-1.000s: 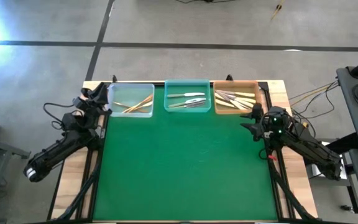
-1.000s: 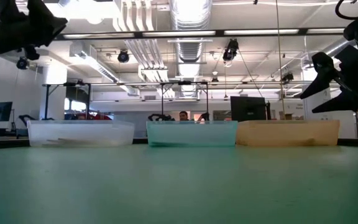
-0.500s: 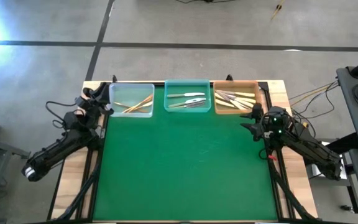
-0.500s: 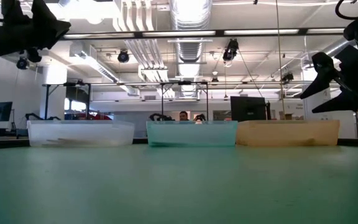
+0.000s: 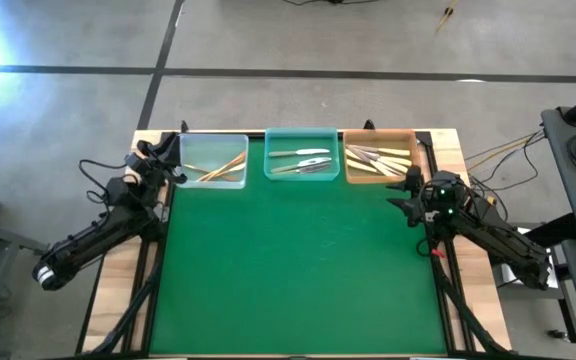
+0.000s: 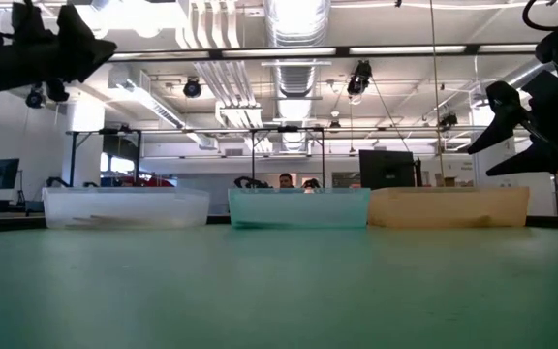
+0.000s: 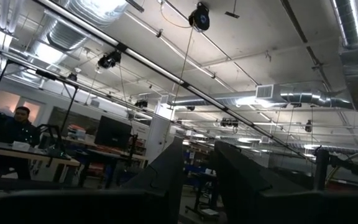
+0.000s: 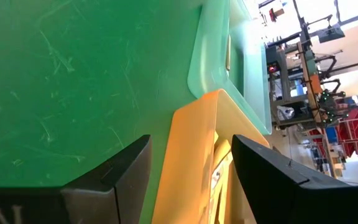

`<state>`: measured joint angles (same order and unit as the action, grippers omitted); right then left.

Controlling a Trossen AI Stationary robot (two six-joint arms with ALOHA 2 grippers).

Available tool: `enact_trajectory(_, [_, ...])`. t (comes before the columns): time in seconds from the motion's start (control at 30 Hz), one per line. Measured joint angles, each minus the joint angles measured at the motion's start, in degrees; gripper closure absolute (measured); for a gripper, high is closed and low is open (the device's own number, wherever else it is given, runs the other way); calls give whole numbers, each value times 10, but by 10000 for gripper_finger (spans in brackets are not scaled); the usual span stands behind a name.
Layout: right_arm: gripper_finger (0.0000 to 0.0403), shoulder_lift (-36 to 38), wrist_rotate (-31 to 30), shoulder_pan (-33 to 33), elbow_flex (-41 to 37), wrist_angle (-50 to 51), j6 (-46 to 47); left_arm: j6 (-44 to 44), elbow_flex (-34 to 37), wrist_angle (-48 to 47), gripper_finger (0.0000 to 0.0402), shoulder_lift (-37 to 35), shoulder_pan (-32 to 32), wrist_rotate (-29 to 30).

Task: Sort silverware by color (type)
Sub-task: Return to Home Position

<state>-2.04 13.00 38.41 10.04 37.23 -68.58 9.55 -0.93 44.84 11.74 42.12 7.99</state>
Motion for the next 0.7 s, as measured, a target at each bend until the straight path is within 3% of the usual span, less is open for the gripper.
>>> enact_trajectory(0.7, [188,0,0,0,0,0,0,0,0,0,326,40,0,0])
